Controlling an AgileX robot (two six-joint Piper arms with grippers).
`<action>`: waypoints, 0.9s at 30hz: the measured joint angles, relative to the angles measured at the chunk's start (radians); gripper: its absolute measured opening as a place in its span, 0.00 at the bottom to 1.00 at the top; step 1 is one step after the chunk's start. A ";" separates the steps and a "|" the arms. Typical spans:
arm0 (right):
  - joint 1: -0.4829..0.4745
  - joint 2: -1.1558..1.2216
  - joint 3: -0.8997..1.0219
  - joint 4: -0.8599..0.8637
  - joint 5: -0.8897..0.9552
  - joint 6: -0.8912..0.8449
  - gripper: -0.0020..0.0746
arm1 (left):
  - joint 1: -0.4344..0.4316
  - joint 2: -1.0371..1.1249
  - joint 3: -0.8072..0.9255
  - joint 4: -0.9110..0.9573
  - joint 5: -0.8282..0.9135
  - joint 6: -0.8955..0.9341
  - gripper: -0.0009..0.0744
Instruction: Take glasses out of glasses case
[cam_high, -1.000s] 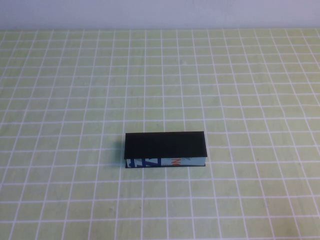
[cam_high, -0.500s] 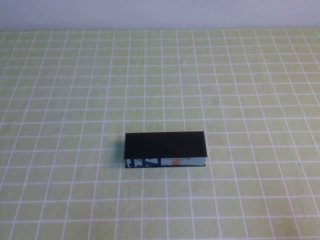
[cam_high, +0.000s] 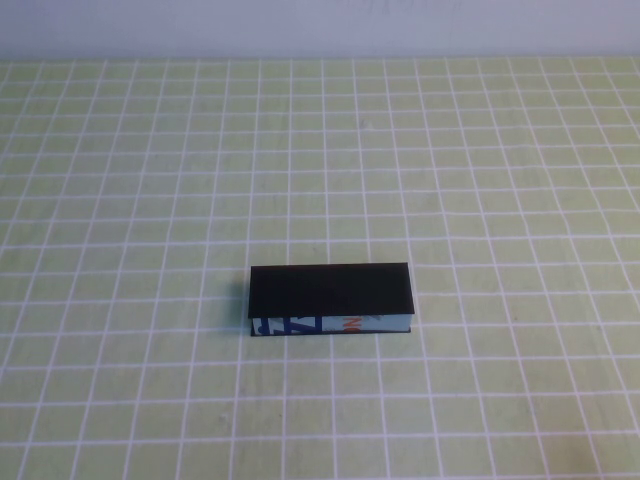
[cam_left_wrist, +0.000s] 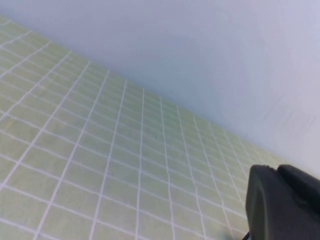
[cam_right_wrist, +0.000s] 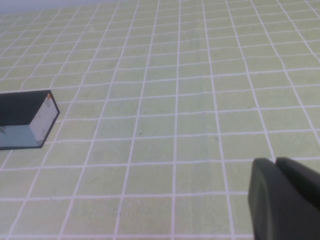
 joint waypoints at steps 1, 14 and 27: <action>0.000 0.000 0.000 0.000 0.000 0.000 0.00 | 0.000 0.000 0.000 -0.012 -0.016 0.000 0.01; 0.000 0.000 0.000 0.000 0.000 0.000 0.00 | 0.000 0.325 -0.350 -0.039 0.501 0.109 0.01; 0.000 0.000 0.000 0.000 0.000 0.000 0.00 | 0.000 1.044 -0.779 -0.293 0.722 0.617 0.01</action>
